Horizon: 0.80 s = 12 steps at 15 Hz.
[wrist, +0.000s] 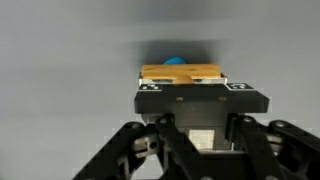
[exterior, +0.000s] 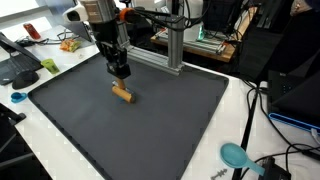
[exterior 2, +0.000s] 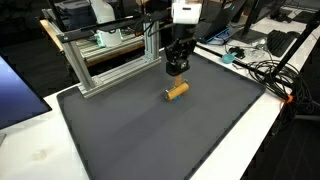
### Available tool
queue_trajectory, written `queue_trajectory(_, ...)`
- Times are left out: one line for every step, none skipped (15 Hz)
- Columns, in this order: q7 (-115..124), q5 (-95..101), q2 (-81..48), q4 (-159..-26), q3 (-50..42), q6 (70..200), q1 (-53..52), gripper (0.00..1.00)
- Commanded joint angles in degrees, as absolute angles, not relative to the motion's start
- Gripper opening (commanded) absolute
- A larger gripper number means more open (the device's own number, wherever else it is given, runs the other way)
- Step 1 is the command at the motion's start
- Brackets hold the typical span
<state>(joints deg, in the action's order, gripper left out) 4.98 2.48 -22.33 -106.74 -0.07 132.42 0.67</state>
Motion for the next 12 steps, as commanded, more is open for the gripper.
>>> queue_trajectory(3.7,-0.1,-25.2,-106.7,0.3,129.0,0.8,0.22)
queue_trajectory(3.7,0.0,-25.2,-106.7,0.3,128.8,0.8,0.22)
queue_trajectory(3.7,-0.1,-25.3,-106.6,0.3,128.6,0.8,0.22)
queue_trajectory(3.7,-0.1,-25.3,-106.6,0.3,128.5,0.8,0.22)
queue_trajectory(3.7,-0.1,-25.3,-106.5,0.3,128.4,0.8,0.22)
queue_trajectory(3.7,-0.1,-25.4,-106.5,0.3,128.2,0.8,0.22)
queue_trajectory(3.6,-0.2,-25.4,-106.4,0.3,127.9,0.8,0.22)
queue_trajectory(3.6,-0.2,-25.5,-106.3,0.3,127.7,0.8,0.22)
queue_trajectory(3.6,-0.3,-25.5,-106.2,0.4,127.6,0.8,0.22)
queue_trajectory(3.6,-0.3,-25.6,-106.1,0.4,127.6,0.8,0.22)
queue_trajectory(3.7,-0.2,-25.6,-106.2,0.3,128.0,0.8,0.22)
queue_trajectory(4.0,-0.1,-25.5,-106.3,0.2,128.7,0.7,0.22)
